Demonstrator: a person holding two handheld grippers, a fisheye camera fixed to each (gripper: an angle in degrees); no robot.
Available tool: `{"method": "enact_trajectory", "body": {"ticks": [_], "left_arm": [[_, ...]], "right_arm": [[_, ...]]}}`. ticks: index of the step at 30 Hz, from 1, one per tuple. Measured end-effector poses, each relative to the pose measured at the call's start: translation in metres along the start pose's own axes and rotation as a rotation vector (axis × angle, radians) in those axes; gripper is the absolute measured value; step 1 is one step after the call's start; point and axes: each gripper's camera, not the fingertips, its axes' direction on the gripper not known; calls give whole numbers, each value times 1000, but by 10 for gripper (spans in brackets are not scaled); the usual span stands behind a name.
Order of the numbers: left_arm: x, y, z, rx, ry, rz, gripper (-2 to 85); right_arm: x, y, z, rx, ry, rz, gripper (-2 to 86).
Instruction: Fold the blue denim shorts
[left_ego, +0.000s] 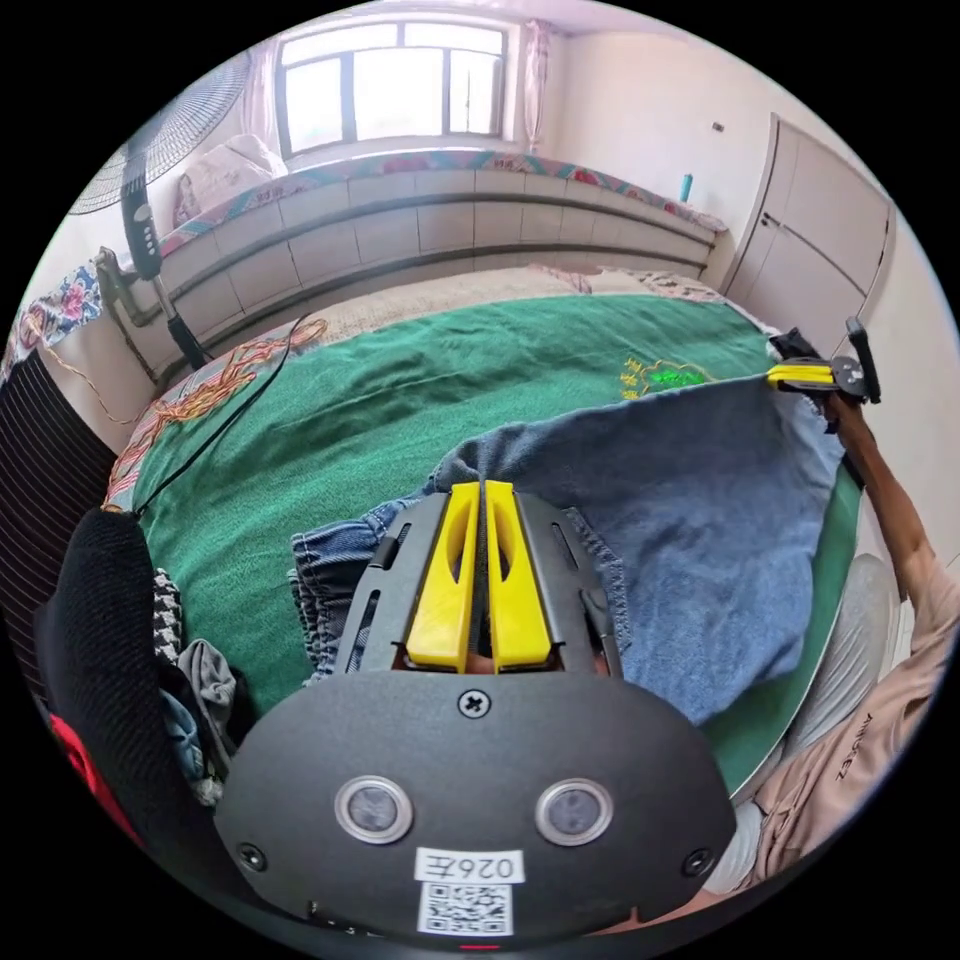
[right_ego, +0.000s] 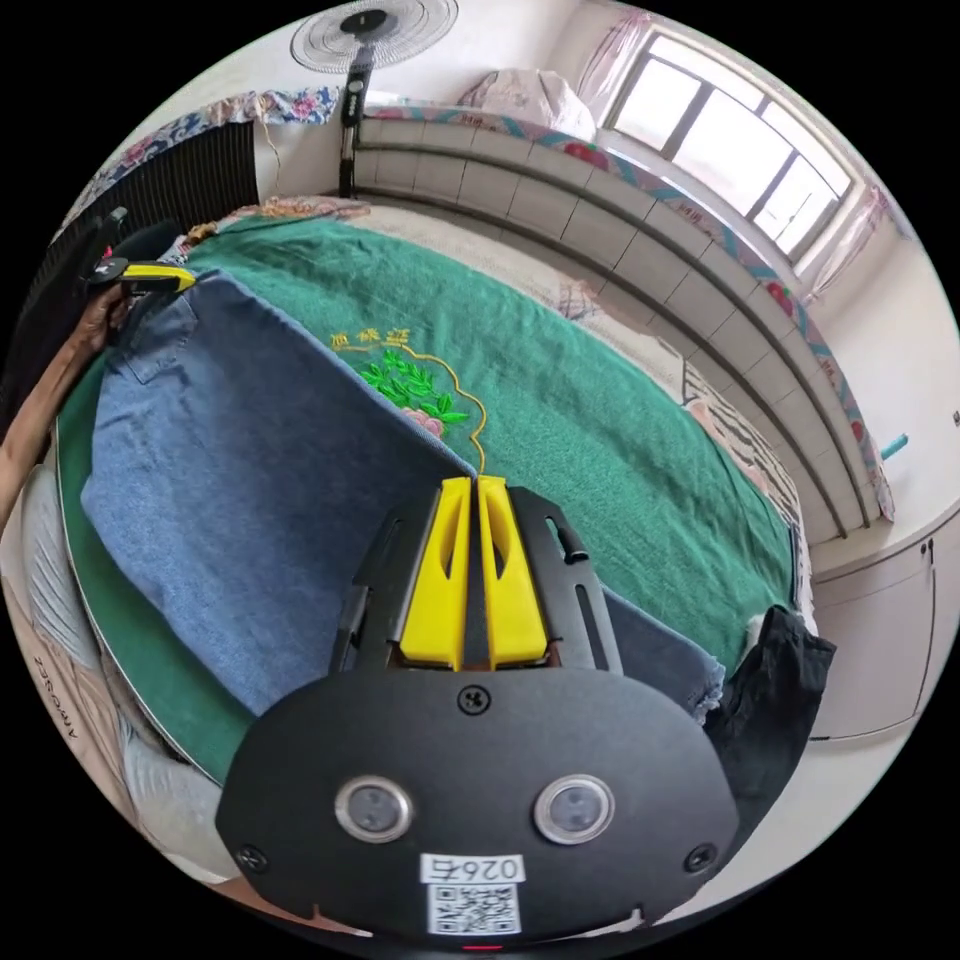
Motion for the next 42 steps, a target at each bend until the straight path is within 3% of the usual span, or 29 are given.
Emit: {"method": "enact_trajectory", "body": {"ticks": [6,11,13,16,18,21,24,26,28,32,38,42], "left_arm": [[-20,79,-82,89,257,15,2],[-22,162,-149,255,257,-123,40],[-12,182,-174,344,338,-153,43],[10,200,-211,571,586,-231,0],[35,191,-228,721,902,-235,-8],[89,144,-238,638,1287,-85,-9],[145,112,-249,571,1567,30,-10],[167,103,-260,545,1656,55,-10],[179,96,-274,508,1672,95,-10],[180,84,-313,520,1522,206,-10],[176,58,-338,438,1483,176,-10],[152,62,-355,525,1429,142,-10]], "right_arm": [[-17,117,-89,135,-148,-68,-16],[-39,244,-130,141,-173,49,-12],[-27,300,-180,454,-236,230,-10],[-11,359,-233,874,-374,286,-10],[-5,376,-246,965,-428,278,-10],[4,389,-249,958,-494,249,-10],[20,414,-245,952,-558,259,-9],[32,435,-240,963,-589,281,-9],[51,466,-234,961,-611,313,-9],[84,511,-227,956,-633,363,-10],[137,579,-218,984,-700,426,-10],[158,619,-223,1005,-718,417,-10]]}}
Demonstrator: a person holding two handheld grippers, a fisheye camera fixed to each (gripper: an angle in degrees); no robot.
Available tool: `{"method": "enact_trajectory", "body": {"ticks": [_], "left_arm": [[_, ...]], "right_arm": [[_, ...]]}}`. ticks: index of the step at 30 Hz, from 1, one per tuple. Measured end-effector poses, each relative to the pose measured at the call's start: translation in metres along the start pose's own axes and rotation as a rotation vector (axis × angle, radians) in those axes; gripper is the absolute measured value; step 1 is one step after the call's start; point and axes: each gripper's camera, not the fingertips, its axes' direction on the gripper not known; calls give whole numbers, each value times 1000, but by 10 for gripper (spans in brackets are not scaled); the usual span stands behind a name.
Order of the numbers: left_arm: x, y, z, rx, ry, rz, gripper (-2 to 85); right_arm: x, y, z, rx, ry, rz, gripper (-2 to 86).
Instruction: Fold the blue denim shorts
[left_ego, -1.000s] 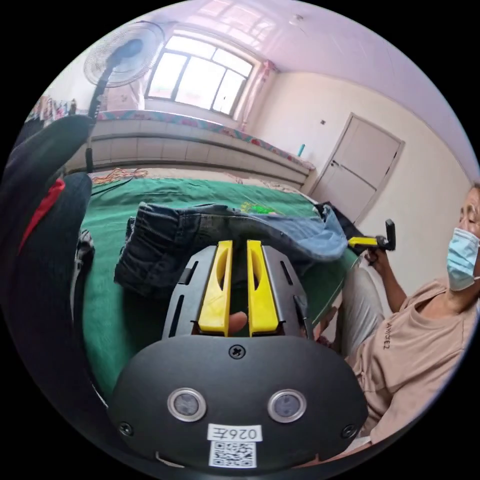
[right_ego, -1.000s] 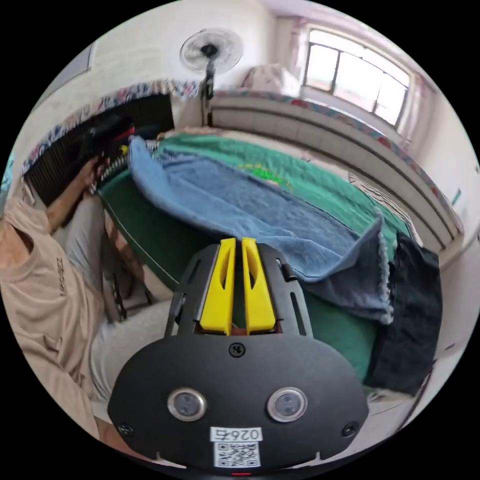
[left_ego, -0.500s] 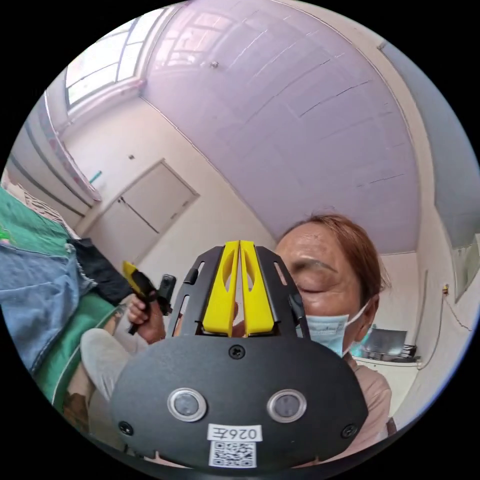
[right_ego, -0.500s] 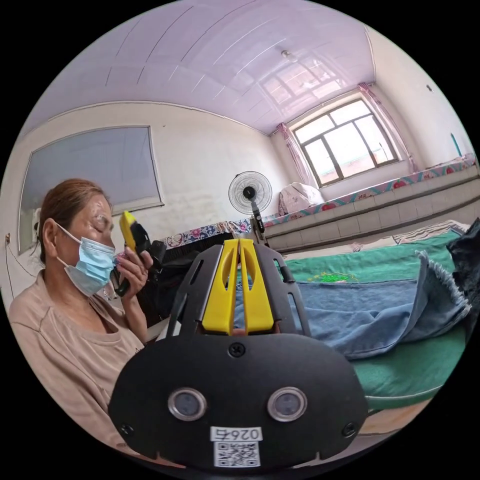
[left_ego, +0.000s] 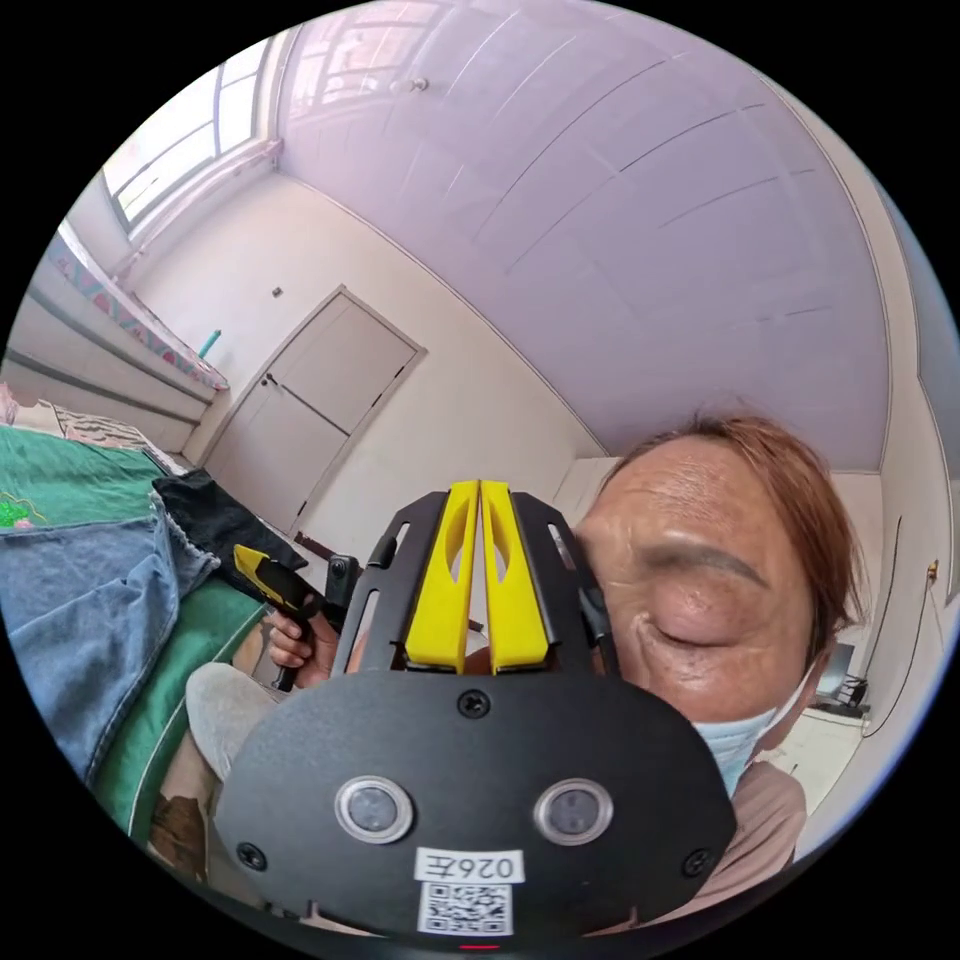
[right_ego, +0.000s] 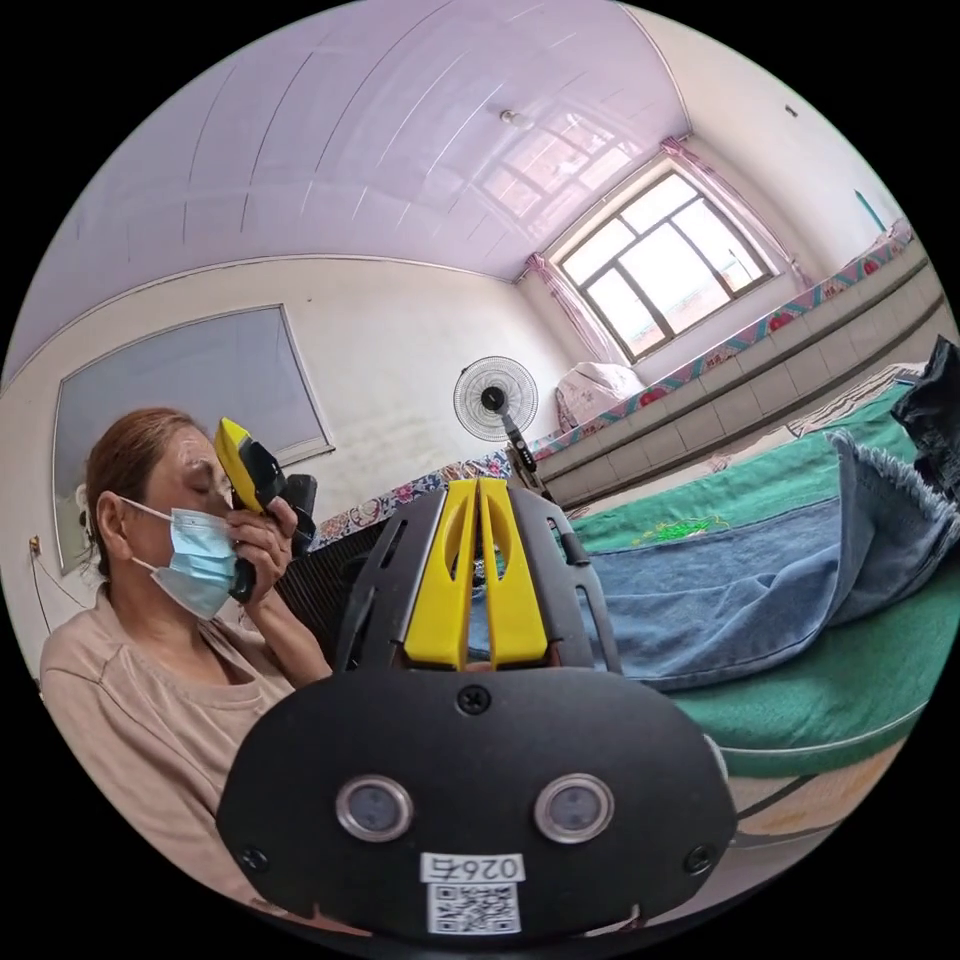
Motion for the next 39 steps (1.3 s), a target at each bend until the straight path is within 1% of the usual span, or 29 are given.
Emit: {"method": "enact_trajectory", "body": {"ticks": [2,4,5,6,7,10,12,13,14,18,23,25,26,32,35,37,39], "left_arm": [[5,-4,-19,64,13,3,-10],[15,-9,-39,138,39,14,-10],[23,-11,-50,183,89,36,-10],[32,-15,-56,199,117,68,-10],[38,-16,-58,198,113,84,-10],[59,-24,-61,170,91,137,-10],[70,-29,-64,184,88,170,-10],[72,-31,-65,194,95,178,-10],[75,-34,-69,217,112,181,-10],[77,-44,-77,310,171,165,-10],[101,-63,-70,256,150,218,-10],[104,-71,-68,228,163,203,-10],[106,-76,-63,205,204,197,-10],[117,-95,-38,161,205,162,-10],[136,-104,-27,166,109,201,-10],[146,-114,-24,186,98,223,-10],[149,-131,-20,251,108,242,-10]], "right_arm": [[-5,-1,-18,53,-106,-6,-10],[-27,-4,-36,160,-416,-67,-9],[-34,-6,-38,179,-496,-85,-9],[-49,-9,-44,207,-639,-127,-9],[-65,-12,-50,228,-744,-175,-9],[-99,-15,-68,236,-869,-273,-9],[-114,-10,-79,240,-867,-310,-9],[-114,-5,-90,297,-840,-287,-10],[-115,-3,-93,299,-828,-296,-10],[-111,7,-107,338,-846,-194,-10],[-127,4,-122,349,-739,-243,-10],[-132,1,-122,343,-746,-252,-10],[-134,1,-121,341,-749,-254,-10],[-153,-12,-97,288,-774,-263,-10],[-171,-18,-84,287,-636,-250,-10],[-176,-25,-76,343,-558,-238,-10],[-178,-34,-65,390,-494,-237,-10]]}}
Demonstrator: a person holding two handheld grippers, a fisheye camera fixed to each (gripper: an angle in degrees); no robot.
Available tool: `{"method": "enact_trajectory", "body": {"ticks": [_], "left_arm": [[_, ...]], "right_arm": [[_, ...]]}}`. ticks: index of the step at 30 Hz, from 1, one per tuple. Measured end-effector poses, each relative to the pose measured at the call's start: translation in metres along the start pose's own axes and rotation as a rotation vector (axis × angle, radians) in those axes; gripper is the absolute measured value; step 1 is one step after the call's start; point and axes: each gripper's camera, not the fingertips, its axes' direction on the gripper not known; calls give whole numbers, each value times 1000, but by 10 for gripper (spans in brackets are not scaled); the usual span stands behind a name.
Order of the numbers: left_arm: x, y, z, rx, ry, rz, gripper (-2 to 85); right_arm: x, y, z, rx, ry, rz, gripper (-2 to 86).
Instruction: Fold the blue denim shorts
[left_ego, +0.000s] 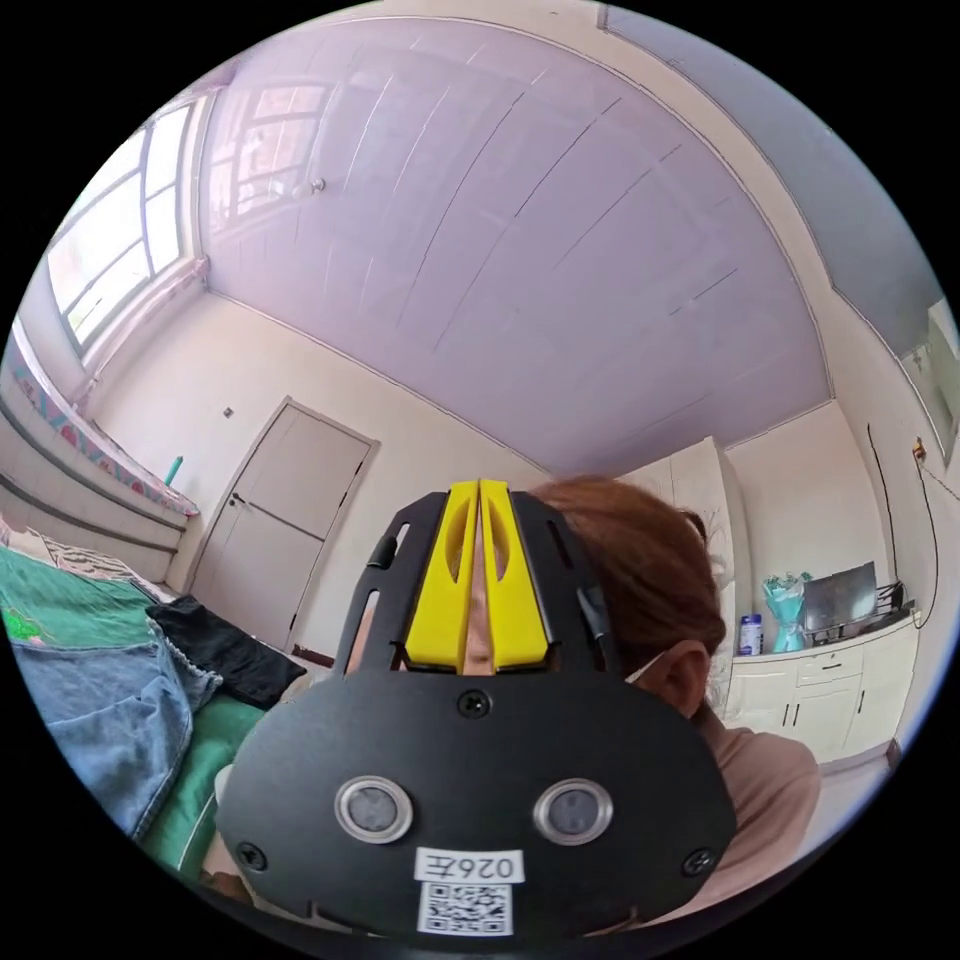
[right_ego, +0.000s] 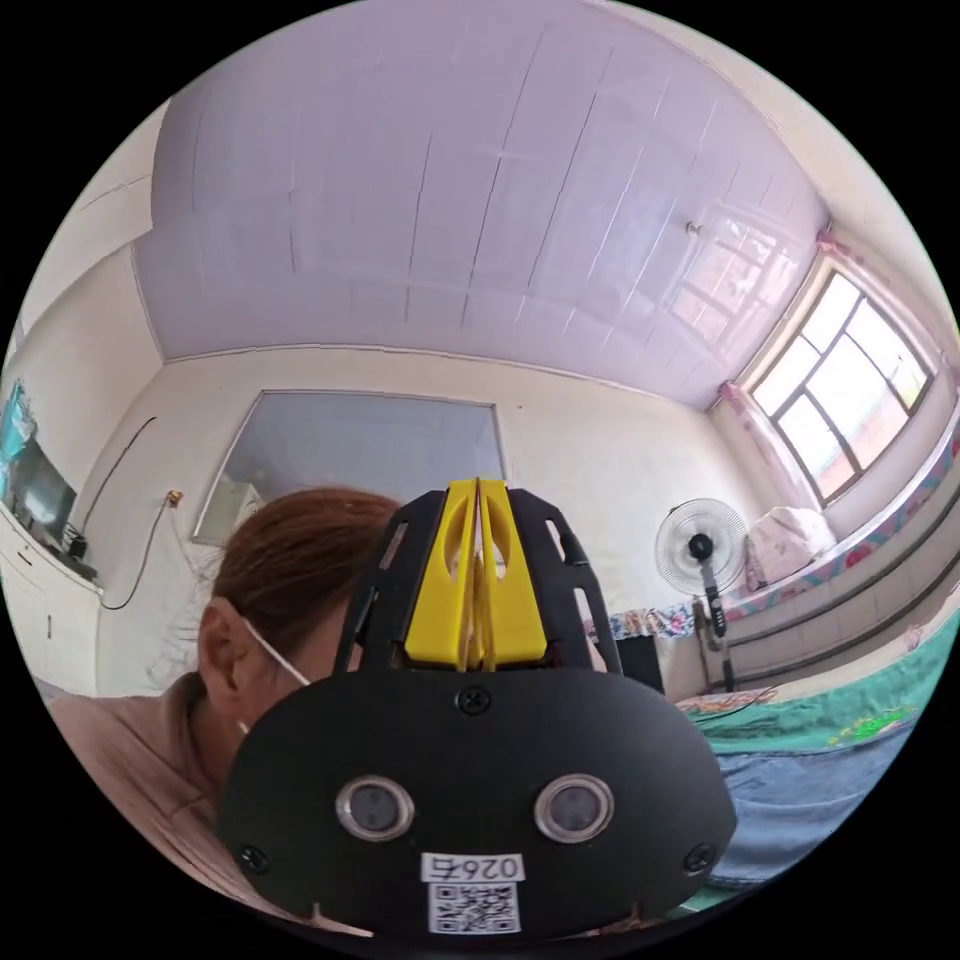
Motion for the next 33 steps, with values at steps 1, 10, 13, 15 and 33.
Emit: {"method": "enact_trajectory", "body": {"ticks": [1,10,13,15,33], "left_arm": [[-1,-3,4,8,4,9,-10],[-67,24,48,-79,-332,-127,-10],[-108,18,46,-235,-625,-110,-10],[-143,13,41,-376,-958,-21,-10],[-311,220,200,-1934,-1637,412,-8]], "right_arm": [[6,-2,15,1,32,-19,-10],[31,-15,111,42,-141,36,-10],[31,-21,129,-48,193,-129,-10],[65,-13,157,-214,464,-176,-10],[455,162,209,-1861,1789,84,-12]]}}
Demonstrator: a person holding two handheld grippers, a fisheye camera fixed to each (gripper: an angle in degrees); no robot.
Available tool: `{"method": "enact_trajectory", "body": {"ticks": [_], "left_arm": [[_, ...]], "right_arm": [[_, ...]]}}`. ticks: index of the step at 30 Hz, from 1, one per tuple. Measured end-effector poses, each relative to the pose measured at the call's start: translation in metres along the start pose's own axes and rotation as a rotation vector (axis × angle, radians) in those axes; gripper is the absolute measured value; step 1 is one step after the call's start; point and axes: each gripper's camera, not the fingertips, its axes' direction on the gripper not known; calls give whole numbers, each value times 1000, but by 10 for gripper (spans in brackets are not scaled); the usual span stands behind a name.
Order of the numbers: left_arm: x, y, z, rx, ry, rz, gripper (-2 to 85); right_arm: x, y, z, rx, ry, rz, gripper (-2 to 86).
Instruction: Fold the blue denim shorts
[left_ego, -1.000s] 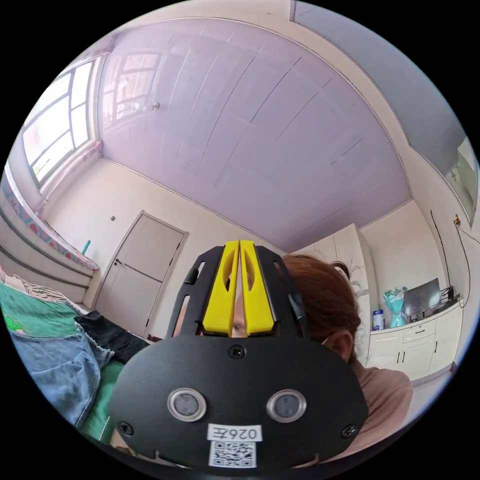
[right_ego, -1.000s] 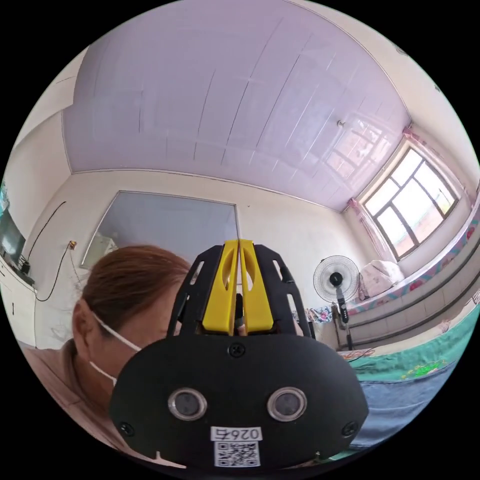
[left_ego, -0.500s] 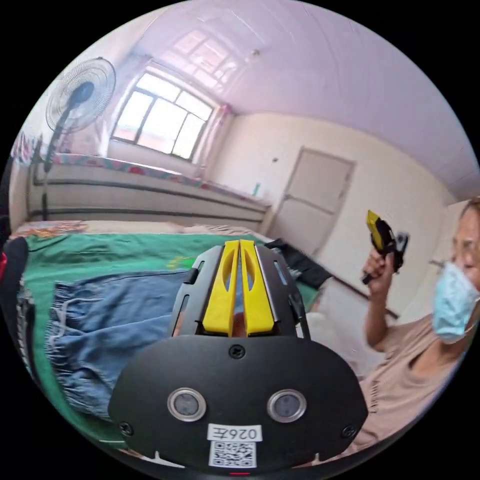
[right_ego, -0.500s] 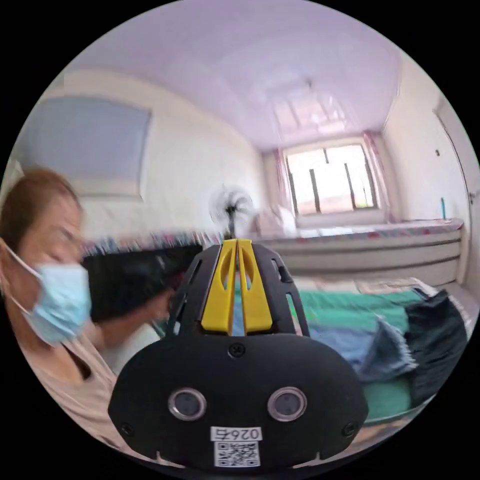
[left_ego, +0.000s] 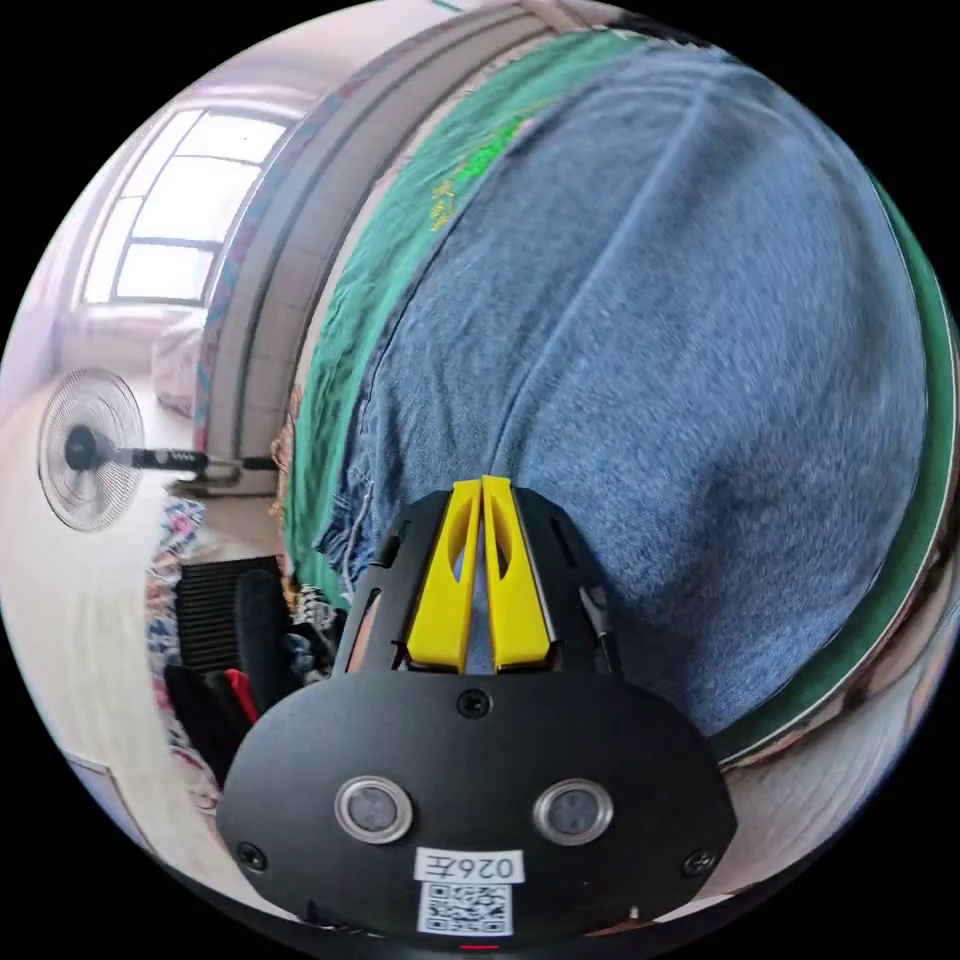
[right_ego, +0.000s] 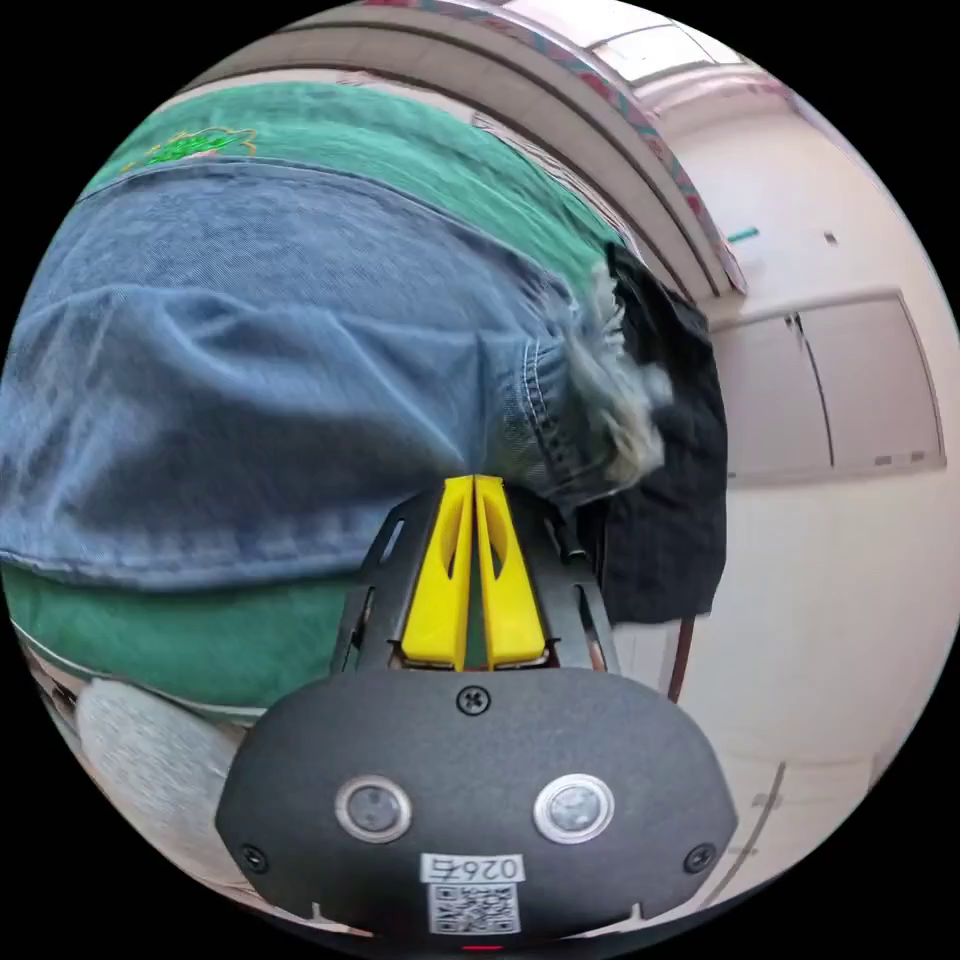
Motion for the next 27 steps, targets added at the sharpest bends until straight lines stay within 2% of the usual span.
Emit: {"method": "enact_trajectory", "body": {"ticks": [1,4,6,9,11,13,14,15,16,18,19,20,21,23,27], "left_arm": [[5,2,-6,6,-19,6,-8],[-2,29,-34,64,68,-137,-7],[-29,72,-50,178,280,-379,-8],[-52,141,-47,290,489,-660,-6],[-53,175,-38,307,575,-756,-1],[-43,198,-32,315,632,-777,26],[-35,206,-29,328,654,-773,67],[-28,207,-27,321,659,-756,111],[-25,205,-24,312,664,-751,133],[-7,185,-6,259,717,-648,144],[0,178,1,227,733,-605,139],[16,168,17,161,760,-529,91],[32,165,29,110,759,-475,7],[44,182,30,137,739,-466,-2],[51,236,29,207,825,-457,-6]], "right_arm": [[14,24,4,-49,-9,52,-12],[57,74,-33,45,-164,203,-11],[84,90,-64,152,-286,311,-8],[132,95,-95,290,-527,487,9],[156,86,-91,285,-647,574,88],[176,72,-67,193,-793,668,152],[179,69,-60,169,-842,687,158],[186,69,-55,143,-871,748,133],[194,74,-72,199,-812,783,68],[202,73,-89,214,-859,731,4],[209,76,-101,222,-933,671,-4],[213,80,-107,236,-968,654,-8],[226,98,-122,282,-1024,646,-10],[248,138,-143,348,-1050,653,-12],[309,252,-158,424,-1076,730,-13]]}}
